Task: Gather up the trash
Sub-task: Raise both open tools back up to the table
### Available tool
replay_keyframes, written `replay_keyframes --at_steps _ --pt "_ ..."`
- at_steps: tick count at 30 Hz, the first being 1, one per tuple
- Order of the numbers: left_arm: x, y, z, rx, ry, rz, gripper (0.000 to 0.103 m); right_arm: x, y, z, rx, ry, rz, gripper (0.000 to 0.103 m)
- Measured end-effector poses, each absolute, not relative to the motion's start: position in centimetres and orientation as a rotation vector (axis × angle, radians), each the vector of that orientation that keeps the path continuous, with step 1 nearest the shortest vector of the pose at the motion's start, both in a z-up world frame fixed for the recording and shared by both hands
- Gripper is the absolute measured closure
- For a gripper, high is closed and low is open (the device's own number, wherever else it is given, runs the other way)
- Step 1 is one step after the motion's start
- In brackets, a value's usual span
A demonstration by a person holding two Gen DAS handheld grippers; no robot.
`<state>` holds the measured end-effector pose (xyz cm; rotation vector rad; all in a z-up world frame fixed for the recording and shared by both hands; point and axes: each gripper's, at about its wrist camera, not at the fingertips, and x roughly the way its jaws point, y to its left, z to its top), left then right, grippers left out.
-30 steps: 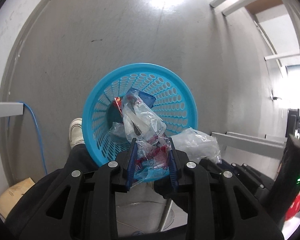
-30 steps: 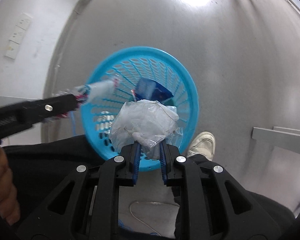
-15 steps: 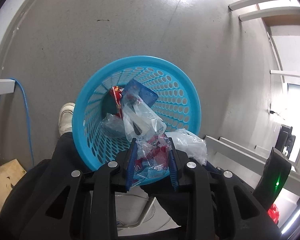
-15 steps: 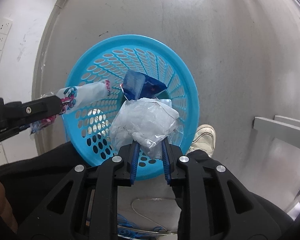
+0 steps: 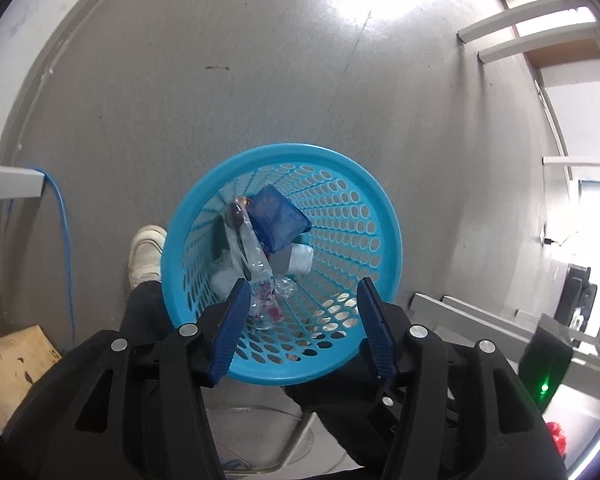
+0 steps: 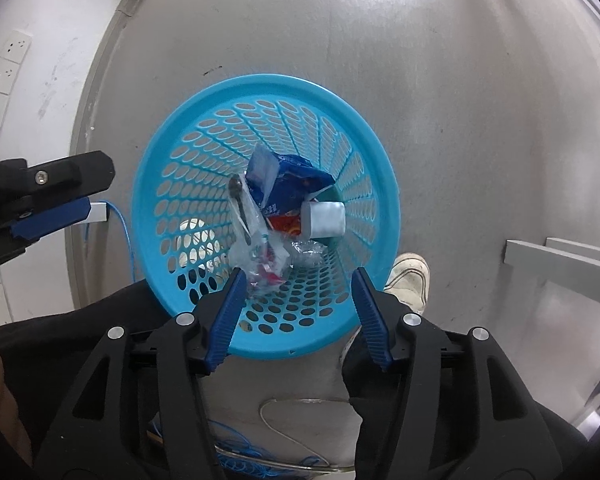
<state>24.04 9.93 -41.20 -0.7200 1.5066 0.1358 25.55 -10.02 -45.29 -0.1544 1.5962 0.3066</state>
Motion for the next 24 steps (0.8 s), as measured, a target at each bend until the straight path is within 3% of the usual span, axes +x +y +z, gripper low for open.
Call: replay_keyframes --at_steps 13,24 --pt "20.8 8.7 -36.6 -0.482 1.423 0.21 0.047 22.3 -11.1 -39.9 -0.145 1.471 0.348 0.047" --pt "16.1 7.0 -32.2 -0.404 1.281 0.163 0.045 17.8 -11.8 -34.8 -0.211 1.325 0.401 0.037"
